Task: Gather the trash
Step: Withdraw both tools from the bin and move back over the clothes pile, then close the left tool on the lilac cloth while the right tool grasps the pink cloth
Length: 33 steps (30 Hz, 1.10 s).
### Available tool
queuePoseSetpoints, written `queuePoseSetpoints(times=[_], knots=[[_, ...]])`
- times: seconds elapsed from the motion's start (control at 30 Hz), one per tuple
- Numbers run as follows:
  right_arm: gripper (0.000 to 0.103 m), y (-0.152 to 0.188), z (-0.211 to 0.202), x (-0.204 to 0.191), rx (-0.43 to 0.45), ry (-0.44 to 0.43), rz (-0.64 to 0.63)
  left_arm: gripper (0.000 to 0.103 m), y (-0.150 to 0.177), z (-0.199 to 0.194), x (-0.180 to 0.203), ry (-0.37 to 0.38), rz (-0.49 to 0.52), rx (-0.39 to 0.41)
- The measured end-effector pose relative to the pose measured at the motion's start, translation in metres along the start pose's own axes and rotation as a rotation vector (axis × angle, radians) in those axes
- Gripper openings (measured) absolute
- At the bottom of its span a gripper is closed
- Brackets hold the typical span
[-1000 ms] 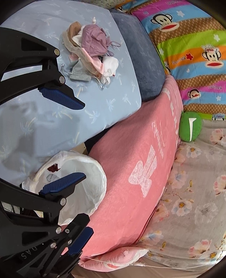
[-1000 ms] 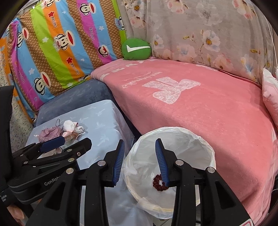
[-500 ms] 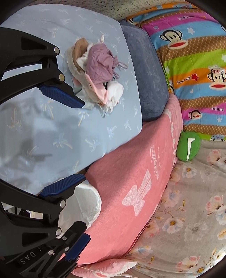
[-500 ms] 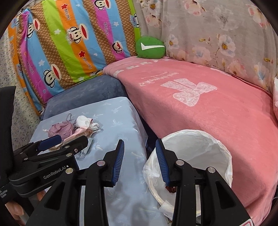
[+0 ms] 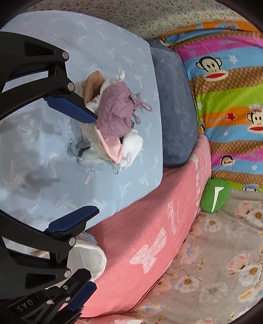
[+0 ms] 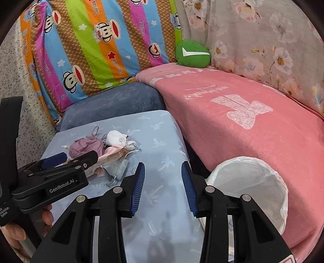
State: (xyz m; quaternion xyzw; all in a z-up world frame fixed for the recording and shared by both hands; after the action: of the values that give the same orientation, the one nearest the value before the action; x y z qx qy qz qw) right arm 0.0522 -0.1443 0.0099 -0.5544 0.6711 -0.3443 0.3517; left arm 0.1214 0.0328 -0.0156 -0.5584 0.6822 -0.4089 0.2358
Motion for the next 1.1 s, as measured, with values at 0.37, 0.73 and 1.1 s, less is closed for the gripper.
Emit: queuePoseSetpoints(times=[0.37,0.73,1.1], knots=[[0.038,-0.007,0.030,-0.043,-0.028,-0.055,-0.028,0.081,-0.010,0.010,-0.052,-0.069,-0.049,0.003],[0.038,-0.007,0.078,-0.074,-0.086,-0.103,-0.014,0.081,-0.013,0.038,-0.093,-0.074,-0.106,-0.040],[0.038,-0.001,0.141,-0.092,-0.176,-0.139,0.043,0.067,-0.012,0.072,-0.104,-0.014,-0.123,-0.113]])
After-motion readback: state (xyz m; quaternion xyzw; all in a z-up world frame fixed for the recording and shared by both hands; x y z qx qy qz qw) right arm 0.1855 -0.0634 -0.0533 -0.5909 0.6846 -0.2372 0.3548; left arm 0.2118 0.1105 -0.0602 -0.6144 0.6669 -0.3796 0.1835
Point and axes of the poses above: each gripper's, at about its wrist camera, not at the fingertips, and z roughly the way its jaws point, x to its right, y to its underside, the point moved 3 cm from there along z, roughly the way its jaws point, and after that the axes turned 10 degrees about x, right-handed, at the moved point
